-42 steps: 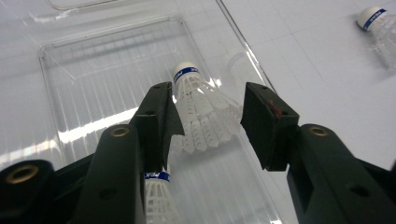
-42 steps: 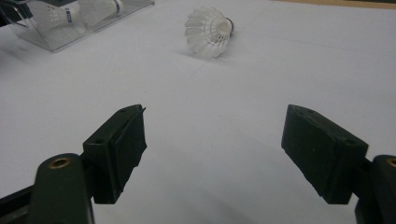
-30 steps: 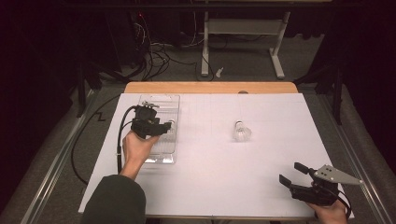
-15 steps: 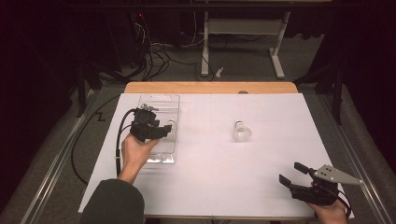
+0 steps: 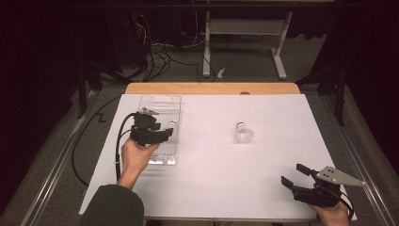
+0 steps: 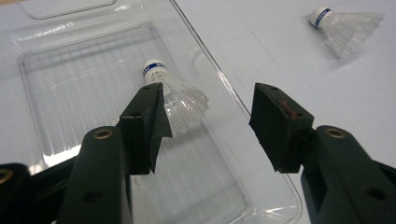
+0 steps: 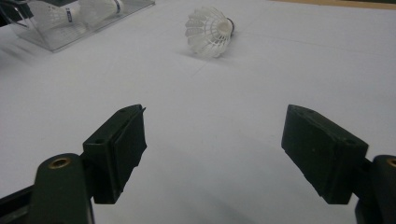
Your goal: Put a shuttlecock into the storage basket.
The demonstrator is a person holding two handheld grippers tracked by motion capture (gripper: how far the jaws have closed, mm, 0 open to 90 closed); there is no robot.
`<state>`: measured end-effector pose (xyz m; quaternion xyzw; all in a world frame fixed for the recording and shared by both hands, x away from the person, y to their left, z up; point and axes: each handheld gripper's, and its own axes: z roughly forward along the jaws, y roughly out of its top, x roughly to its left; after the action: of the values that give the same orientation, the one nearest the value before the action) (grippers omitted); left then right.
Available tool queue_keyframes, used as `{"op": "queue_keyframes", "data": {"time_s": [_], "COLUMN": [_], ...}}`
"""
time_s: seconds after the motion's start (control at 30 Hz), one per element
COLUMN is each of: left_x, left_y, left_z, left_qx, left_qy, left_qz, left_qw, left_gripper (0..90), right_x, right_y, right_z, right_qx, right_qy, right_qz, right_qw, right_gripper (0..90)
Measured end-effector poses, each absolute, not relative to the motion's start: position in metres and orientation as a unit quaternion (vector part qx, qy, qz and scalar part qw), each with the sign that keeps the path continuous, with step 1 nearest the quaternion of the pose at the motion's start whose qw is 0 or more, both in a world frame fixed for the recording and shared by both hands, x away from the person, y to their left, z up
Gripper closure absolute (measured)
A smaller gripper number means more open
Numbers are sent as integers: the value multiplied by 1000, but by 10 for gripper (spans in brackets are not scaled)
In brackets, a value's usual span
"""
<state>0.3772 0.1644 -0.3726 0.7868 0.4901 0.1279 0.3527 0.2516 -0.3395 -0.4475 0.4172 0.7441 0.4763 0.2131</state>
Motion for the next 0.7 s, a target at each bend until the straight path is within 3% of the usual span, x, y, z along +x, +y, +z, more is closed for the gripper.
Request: {"op": "queue_keyframes", "data": {"time_s": [0.7], "left_x": [361], "left_y": [169], "left_z": [-374], "left_qx": [780], "left_qy": [480], "left_qz": [129], "left_qw": [381], "left_gripper": [450], "right_x": [252], "right_y": [-339], "right_z": [-447], "right_qx": [417], "right_qy": [744], "right_qz": [477], "right_qw": [212], "right_gripper": [220]}}
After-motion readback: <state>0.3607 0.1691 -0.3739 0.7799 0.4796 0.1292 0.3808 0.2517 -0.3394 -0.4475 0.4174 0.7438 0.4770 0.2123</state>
